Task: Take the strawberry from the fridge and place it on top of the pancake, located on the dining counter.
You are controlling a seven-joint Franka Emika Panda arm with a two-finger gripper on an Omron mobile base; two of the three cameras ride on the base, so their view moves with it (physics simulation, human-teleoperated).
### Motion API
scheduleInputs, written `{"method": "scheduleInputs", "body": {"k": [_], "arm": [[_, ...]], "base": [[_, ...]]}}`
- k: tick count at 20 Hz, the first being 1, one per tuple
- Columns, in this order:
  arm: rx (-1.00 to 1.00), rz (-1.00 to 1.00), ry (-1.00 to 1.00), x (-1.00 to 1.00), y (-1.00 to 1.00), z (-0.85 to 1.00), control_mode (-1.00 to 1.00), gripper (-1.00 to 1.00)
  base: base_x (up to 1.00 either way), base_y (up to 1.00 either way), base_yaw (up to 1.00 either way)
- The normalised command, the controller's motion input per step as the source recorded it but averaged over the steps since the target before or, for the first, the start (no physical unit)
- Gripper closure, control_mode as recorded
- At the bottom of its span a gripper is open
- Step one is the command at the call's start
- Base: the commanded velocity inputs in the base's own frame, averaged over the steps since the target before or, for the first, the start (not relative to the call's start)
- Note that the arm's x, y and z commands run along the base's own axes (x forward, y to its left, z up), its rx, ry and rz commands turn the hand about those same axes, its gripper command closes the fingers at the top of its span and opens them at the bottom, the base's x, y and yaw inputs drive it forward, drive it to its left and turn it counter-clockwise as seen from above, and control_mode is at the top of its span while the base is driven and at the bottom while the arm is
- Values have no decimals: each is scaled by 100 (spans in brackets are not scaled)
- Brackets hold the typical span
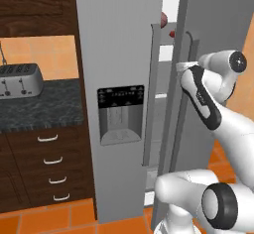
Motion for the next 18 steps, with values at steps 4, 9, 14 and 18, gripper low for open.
{"method": "scheduleInputs", "body": {"k": [4,9,14,18], "arm": [[0,-1,18,-100,-100,-44,-100,100],[-3,-5,21,-96,-100,-85,-100,100],[-6,-5,15,-96,-100,-86,-100,100],[0,-17,2,-98,-73,-9,-100,-100]], "base": [[0,0,0],[0,0,0],[0,0,0],[0,0,0]]}}
